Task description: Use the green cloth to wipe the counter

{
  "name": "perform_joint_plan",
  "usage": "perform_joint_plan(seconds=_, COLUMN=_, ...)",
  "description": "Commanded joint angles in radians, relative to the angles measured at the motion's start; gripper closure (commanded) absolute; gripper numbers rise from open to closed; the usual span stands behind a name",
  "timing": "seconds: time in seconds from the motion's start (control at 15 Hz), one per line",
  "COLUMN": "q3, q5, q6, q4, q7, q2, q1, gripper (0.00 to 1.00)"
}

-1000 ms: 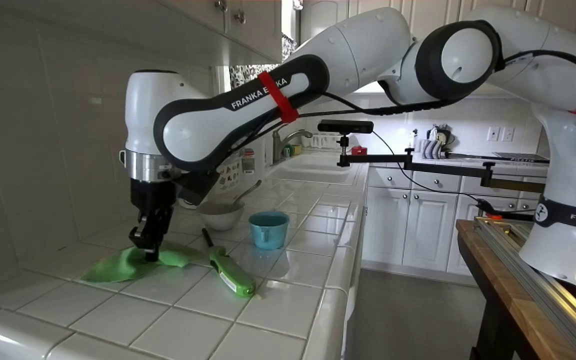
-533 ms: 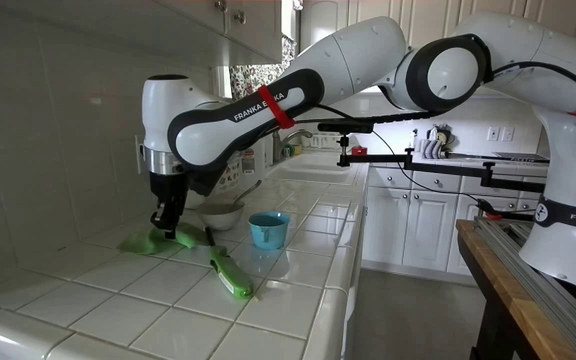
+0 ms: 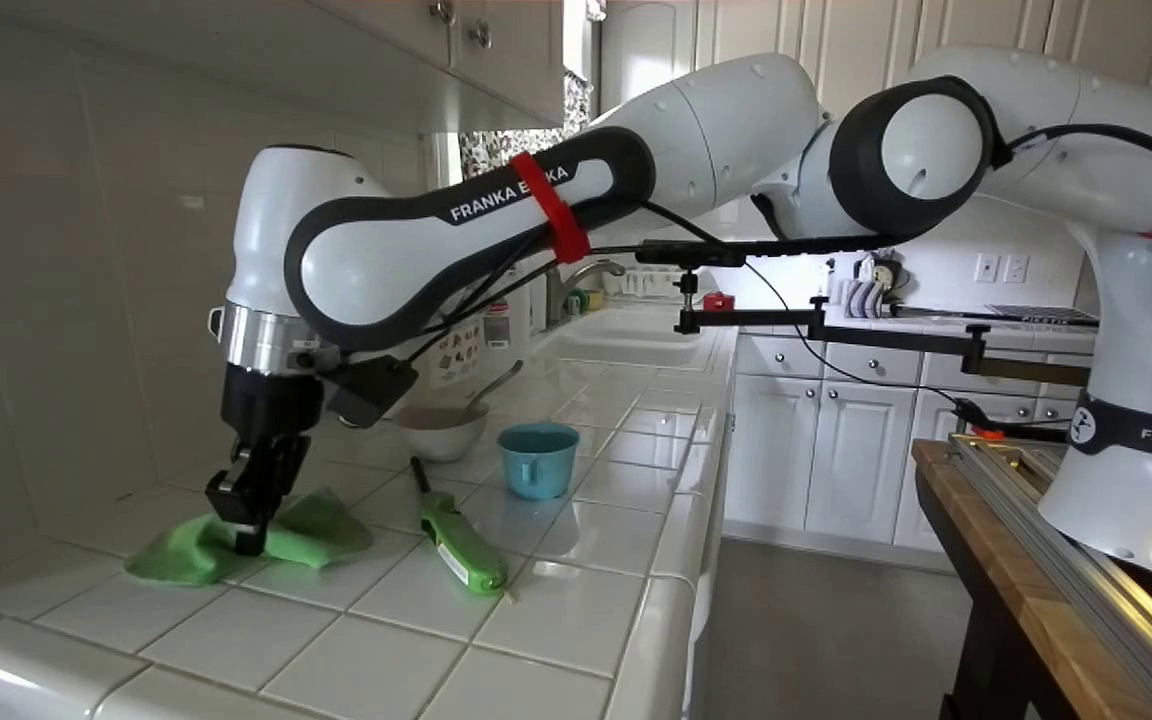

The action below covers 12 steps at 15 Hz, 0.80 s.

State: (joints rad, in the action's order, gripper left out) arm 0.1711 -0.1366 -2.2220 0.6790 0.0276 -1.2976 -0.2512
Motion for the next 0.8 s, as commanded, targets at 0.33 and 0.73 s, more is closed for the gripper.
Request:
perform_joint_plan(seconds=0.33, q3=0.003, q5=-0.01, q6=0.186, q4=-0.049, q7=0.019, q2=0.022, q1=0.076, gripper=0.99)
perform_joint_plan(seconds=0.73, q3=-0.064, q5=-0.053, q6=0.197, q4=-0.113, q7=0.004, q2=-0.031, q1=0.056, gripper=0.99)
